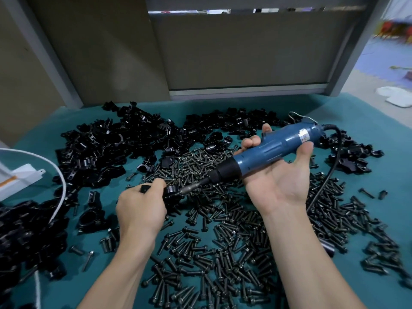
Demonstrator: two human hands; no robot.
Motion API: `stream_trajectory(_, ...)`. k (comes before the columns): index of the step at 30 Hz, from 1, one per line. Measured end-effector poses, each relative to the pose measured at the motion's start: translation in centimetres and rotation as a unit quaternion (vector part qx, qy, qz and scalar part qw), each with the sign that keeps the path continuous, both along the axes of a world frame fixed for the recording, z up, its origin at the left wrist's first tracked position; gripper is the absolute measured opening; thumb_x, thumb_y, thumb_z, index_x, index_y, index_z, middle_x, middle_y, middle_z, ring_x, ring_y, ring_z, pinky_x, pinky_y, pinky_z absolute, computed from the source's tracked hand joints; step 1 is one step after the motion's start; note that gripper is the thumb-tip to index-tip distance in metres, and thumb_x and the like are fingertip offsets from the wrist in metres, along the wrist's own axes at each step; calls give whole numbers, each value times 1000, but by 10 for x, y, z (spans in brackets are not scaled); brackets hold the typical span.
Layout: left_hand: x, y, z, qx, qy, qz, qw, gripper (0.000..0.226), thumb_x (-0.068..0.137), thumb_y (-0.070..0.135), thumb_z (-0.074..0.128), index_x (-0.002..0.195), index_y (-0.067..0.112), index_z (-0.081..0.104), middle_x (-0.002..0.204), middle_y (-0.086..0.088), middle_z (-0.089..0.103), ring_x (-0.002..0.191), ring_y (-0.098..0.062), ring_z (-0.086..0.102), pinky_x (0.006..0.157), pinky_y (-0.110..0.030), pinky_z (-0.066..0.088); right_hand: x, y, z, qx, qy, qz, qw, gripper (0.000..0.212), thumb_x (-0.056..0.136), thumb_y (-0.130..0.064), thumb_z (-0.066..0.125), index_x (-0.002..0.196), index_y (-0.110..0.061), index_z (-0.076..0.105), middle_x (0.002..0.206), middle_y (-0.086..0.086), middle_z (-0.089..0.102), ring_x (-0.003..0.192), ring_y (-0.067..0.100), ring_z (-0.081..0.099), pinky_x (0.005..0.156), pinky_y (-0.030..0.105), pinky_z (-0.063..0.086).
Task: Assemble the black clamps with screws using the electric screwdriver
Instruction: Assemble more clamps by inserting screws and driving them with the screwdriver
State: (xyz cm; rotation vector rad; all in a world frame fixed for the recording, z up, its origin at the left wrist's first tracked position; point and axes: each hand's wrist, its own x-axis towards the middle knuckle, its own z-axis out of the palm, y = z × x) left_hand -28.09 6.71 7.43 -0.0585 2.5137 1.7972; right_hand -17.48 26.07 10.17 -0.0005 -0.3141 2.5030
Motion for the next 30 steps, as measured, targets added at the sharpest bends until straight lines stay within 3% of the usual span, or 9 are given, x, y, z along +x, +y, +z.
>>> stream_trajectory(3,-2,0,2,-7,-1,-7,1000,47,86,26,65,47,21,41,44,0,46,54,-23,49,55,-32,32,-1,3,0,-22,-6,-12,1000,66,97,-72,45,123,-12,56,95,11,57,86,27,58,101,39,41)
stream_trajectory(8,-4,-3,5,-13,10,-54,998,49,83,22,63,44,21,34,46,-1,37,49,-19,31,55,-33,25,-4,3,-1,-44,-35,-38,998,65,96,-72,45,109,-10,60,90,11,58,78,26,60,86,38,49)
stream_trajectory(14,-9,-20,7,-10,74,26,997,36,77,30,60,51,15,40,42,5,36,44,-20,31,48,-30,24,23,41,2,-97,-41,-141,984,67,98,-71,44,114,-8,58,89,9,62,74,21,63,78,35,56)
stream_trajectory(17,3,-13,10,28,121,-14,992,27,76,31,57,62,8,55,45,6,37,43,-14,30,45,-32,24,20,38,-2,-26,-179,-93,979,73,94,-72,52,121,-5,61,91,12,66,75,23,67,80,36,58)
stream_trajectory(20,8,-8,10,39,135,-23,990,19,83,23,61,66,22,66,41,11,39,38,-7,30,38,-25,26,4,18,-4,59,-274,-11,960,73,92,-74,52,125,-10,61,98,16,71,81,28,69,80,38,59)
stream_trajectory(24,5,-11,9,34,132,-12,991,22,87,18,65,67,27,68,38,12,37,34,-9,30,34,-18,22,-2,8,-10,39,-221,56,973,78,95,-75,40,134,-11,60,116,20,70,85,28,64,95,44,51)
stream_trajectory(26,3,-11,9,31,132,-13,991,23,87,19,64,67,27,67,38,12,35,34,-9,28,34,-19,22,0,12,-15,21,-203,73,976,77,98,-74,35,129,-10,65,116,16,69,86,27,62,97,43,47)
stream_trajectory(28,1,-11,8,29,129,-15,991,22,87,20,65,67,28,67,38,11,36,35,-9,28,34,-20,22,3,16,-14,14,-195,82,977,66,98,-69,41,121,-12,67,111,13,67,83,27,62,90,42,47)
stream_trajectory(30,1,-9,8,28,125,-17,992,20,86,20,65,69,30,69,38,11,38,35,-9,30,35,-21,24,5,18,-12,18,-195,82,977,55,94,-62,52,116,-13,63,112,14,66,88,30,64,94,44,48)
